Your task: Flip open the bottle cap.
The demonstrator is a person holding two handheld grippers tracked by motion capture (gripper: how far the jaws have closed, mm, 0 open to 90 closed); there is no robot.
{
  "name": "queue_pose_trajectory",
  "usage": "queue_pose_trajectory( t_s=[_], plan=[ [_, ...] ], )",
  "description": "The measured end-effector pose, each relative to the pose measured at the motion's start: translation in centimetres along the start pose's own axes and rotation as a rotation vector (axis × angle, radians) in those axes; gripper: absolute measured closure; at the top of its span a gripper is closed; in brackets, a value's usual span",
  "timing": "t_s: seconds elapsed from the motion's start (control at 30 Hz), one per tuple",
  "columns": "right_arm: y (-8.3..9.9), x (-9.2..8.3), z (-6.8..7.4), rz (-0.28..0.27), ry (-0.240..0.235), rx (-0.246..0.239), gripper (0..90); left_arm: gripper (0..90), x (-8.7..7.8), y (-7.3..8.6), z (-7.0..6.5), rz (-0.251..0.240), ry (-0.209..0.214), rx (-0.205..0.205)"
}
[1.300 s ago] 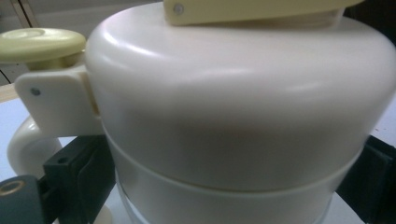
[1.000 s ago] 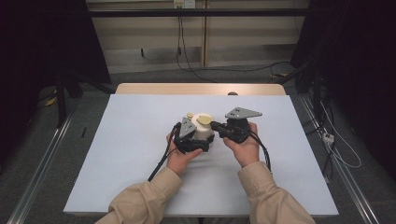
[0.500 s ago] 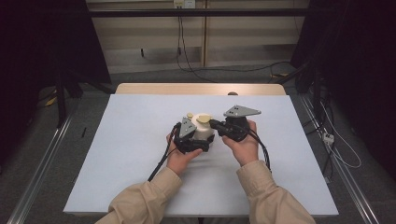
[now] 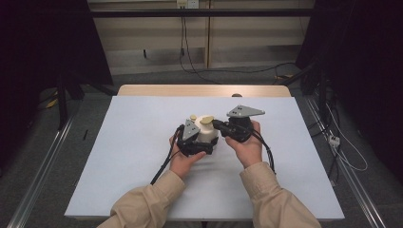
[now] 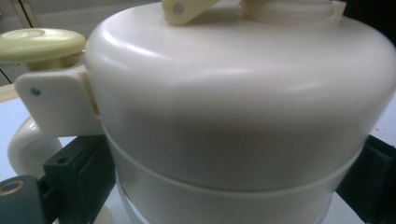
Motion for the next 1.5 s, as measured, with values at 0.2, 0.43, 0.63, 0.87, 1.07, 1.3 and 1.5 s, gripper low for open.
queue_pose_trajectory(
  t_s=[0.2, 0.43, 0.63, 0.87, 1.07, 1.3, 1.5],
  plan=[
    [-0.29, 0.07, 0.01, -0.004, 0.005, -0.001, 90.0, 4.9, 0.00, 0.00, 0.00, 0.000, -0.001, 0.000],
    [-0.42, 0.24, 0.09, -0.001, 0.005, -0.006, 90.0, 4.9, 0.00, 0.00, -0.01, 0.000, 0.000, 0.000],
    [-0.39, 0.35, 0.19, 0.000, 0.002, -0.008, 90.0, 4.9, 0.00, 0.00, -0.01, 0.000, 0.000, 0.000],
    [-0.49, 0.34, 0.04, -0.007, 0.004, -0.002, 90.0, 4.9, 0.00, -0.01, -0.02, -0.001, 0.000, 0.000],
    [-0.59, 0.37, 0.06, -0.007, 0.006, -0.005, 90.0, 4.9, 0.00, 0.00, -0.02, -0.001, 0.000, 0.001],
    [-0.72, 0.50, 0.14, -0.009, 0.005, -0.008, 90.0, 4.9, 0.00, 0.00, -0.02, -0.001, -0.001, 0.001],
    [-0.79, 0.54, 0.07, -0.007, 0.008, -0.010, 90.0, 4.9, 0.00, 0.00, -0.02, 0.000, -0.001, 0.001]
  ],
)
Point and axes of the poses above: each handheld gripper's, and its own axes: x roughly forward along the jaws, y roughly out of its underside, z roughly to its left, the point moved 8 cm from there along x, roughly forward along the jaws, and after that the axes turned 1 degree about -z, right-handed, at the moved point
